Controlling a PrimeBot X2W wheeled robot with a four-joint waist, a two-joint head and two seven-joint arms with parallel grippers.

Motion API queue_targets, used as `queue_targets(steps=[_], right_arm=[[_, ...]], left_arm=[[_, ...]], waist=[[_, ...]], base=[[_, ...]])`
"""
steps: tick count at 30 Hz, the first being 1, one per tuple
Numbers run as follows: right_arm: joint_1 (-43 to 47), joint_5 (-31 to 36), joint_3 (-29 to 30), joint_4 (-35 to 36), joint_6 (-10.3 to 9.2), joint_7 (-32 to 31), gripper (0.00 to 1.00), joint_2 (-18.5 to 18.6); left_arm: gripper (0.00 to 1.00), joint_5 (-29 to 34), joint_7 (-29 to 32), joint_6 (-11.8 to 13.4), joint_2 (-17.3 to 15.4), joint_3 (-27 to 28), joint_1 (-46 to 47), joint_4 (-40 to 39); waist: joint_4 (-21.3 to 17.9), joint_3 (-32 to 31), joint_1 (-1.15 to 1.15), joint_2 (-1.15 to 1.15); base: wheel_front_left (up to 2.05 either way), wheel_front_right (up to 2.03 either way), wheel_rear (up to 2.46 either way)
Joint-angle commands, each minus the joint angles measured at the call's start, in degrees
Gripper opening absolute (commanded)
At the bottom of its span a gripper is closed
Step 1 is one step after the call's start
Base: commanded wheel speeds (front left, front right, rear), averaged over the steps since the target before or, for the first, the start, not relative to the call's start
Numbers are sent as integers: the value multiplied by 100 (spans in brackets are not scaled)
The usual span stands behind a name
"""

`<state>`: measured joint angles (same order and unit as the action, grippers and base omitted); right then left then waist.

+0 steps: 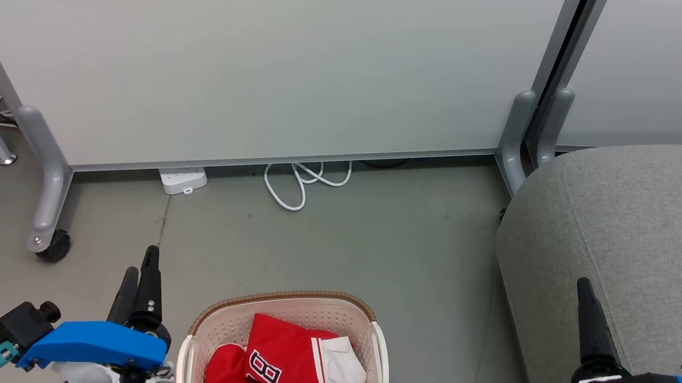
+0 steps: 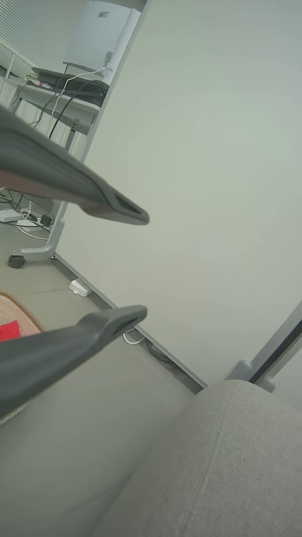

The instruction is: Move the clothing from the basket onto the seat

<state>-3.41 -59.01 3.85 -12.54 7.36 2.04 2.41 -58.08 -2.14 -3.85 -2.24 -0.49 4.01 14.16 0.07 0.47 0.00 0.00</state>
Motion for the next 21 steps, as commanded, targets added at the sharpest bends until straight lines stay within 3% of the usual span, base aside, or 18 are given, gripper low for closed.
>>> queue_targets(steps=[1,4,5,21], right_arm=[[-97,217,-26,95,8,63,100,41],[-91,421,-52,82,9,103,100,42],[-77,808,-91,42,9,184,100,44],[-55,2097,-235,-173,11,455,100,51]], left_arm=[[100,215,-54,30,-47,-31,183,-82],[100,418,-94,52,-48,-71,184,-58],[100,795,-175,87,-50,-151,179,-13],[100,1973,-446,179,-59,-414,191,168]], waist=[[2,-1,0,0],[4,-2,0,0],[6,-8,0,0],[25,-28,0,0]], base=[[0,0,0],[0,0,0],[0,0,0],[0,0,0]])
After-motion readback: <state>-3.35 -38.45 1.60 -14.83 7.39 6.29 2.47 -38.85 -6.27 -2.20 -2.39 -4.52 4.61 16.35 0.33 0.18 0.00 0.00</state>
